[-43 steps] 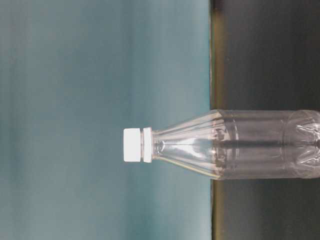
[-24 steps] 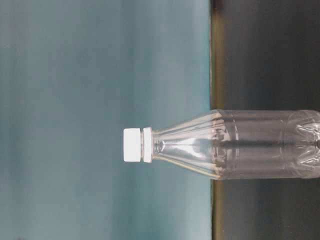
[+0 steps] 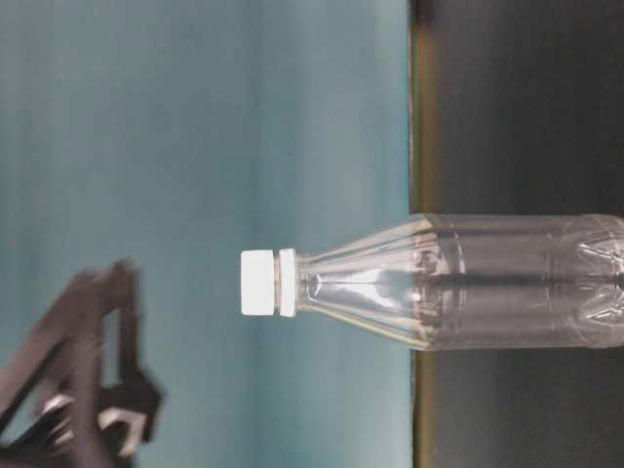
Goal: Open the bottle cap by holding the bottle with the left arm and twisting the cap with the right arm.
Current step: 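Move the left gripper open toward the clear bottle's body, then close the left gripper around the bottle body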
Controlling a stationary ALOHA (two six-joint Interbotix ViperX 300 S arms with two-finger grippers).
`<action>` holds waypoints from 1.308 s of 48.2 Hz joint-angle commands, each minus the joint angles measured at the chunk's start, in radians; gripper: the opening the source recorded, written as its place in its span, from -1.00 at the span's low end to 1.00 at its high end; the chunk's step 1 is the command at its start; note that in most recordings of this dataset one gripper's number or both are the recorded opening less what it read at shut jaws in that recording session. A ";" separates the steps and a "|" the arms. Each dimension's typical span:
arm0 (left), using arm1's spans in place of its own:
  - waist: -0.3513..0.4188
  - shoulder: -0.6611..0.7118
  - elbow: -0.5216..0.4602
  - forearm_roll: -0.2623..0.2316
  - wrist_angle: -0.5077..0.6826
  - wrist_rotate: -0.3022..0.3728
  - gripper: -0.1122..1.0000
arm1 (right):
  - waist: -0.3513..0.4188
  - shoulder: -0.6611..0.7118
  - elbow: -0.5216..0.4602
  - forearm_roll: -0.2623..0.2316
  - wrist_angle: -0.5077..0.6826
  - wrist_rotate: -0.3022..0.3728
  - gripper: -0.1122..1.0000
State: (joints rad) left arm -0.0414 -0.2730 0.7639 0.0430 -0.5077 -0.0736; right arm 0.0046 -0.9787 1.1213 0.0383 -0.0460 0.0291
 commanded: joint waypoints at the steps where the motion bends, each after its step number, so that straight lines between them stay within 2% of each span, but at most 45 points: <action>1: -0.002 0.055 -0.020 0.003 -0.058 -0.014 0.95 | -0.008 -0.002 -0.025 0.002 0.008 0.023 -0.78; 8: 0.002 0.147 -0.006 0.003 -0.153 -0.025 0.96 | -0.008 -0.014 -0.028 0.002 0.044 0.048 -0.78; 30: 0.011 0.298 0.055 0.002 -0.244 -0.031 0.96 | -0.008 -0.046 -0.035 0.002 0.126 0.117 -0.78; 36: 0.015 0.356 0.072 0.002 -0.291 -0.057 0.96 | -0.009 -0.046 -0.035 0.002 0.130 0.138 -0.78; 44: 0.015 0.448 0.074 0.002 -0.302 -0.092 0.96 | -0.011 -0.046 -0.034 0.002 0.132 0.155 -0.78; 63: 0.011 0.545 0.080 0.002 -0.287 -0.097 0.96 | -0.012 -0.044 -0.031 0.002 0.140 0.156 -0.78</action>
State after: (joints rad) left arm -0.0245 0.2546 0.8422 0.0430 -0.8023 -0.1657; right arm 0.0015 -1.0293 1.1106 0.0383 0.0951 0.1764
